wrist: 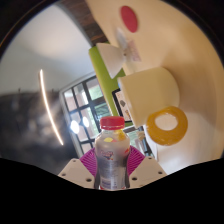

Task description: Pour water

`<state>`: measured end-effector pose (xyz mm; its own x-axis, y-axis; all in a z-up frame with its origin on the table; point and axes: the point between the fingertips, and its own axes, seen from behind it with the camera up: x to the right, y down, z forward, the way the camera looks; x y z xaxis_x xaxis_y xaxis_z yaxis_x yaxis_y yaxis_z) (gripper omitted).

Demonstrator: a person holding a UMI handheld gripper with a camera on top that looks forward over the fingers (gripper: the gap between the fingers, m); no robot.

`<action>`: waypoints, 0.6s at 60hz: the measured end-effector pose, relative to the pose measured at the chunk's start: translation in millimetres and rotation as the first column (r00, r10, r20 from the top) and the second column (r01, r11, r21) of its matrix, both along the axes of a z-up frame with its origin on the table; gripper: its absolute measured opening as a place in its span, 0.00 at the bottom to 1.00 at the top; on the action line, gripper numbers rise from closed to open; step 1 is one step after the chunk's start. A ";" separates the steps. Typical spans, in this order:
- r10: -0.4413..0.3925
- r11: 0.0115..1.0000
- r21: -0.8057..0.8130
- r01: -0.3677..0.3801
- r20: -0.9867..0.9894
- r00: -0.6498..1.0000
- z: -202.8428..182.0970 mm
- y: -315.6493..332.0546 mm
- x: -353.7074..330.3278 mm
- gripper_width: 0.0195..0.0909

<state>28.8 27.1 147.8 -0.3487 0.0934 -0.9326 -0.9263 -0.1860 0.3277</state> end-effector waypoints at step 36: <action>-0.041 0.991 0.137 0.005 0.260 0.965 66.3 -85.8 -47.0 0.19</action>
